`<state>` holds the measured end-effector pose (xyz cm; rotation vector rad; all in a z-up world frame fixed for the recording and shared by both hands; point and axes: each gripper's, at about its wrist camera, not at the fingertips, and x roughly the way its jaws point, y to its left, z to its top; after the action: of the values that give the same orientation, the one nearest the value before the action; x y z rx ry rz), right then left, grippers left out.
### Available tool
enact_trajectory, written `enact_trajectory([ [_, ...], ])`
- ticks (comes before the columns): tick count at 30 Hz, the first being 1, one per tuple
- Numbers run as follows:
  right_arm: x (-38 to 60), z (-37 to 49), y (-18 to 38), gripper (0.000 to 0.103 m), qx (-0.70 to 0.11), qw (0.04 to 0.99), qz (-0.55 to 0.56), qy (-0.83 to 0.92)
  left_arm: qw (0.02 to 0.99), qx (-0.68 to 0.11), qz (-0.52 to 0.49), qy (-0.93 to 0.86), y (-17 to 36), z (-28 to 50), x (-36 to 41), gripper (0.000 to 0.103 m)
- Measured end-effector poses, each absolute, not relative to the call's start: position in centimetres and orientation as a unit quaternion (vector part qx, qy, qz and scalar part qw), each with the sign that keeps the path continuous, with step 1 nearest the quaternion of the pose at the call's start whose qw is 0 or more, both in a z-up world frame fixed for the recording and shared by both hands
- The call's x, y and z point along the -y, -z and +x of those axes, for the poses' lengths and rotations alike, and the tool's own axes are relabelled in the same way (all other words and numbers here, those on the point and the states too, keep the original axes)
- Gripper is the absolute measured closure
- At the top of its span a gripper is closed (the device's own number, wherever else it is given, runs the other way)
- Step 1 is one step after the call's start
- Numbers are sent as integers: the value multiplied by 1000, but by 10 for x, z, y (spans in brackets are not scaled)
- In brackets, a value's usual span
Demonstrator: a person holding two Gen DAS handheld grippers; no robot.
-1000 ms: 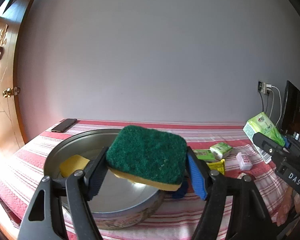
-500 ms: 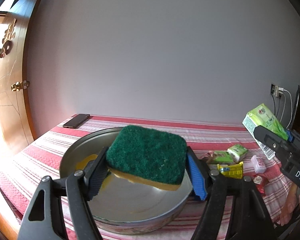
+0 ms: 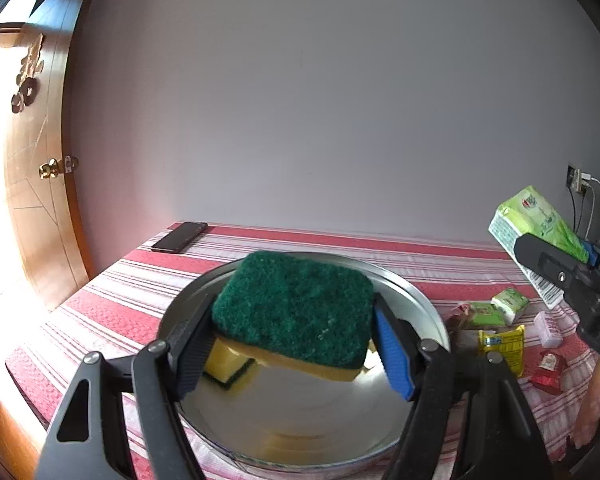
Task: Organize objects
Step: 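Lift and carry the green sponge and green tissue pack over the tin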
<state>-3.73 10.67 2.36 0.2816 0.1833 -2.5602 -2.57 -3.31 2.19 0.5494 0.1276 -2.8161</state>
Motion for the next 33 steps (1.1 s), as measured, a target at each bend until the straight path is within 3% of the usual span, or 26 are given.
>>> enact_trajectory([
  [33, -19, -107, -14, 47, -89, 316, 191, 925, 152, -41, 270, 950, -5, -70, 83, 30],
])
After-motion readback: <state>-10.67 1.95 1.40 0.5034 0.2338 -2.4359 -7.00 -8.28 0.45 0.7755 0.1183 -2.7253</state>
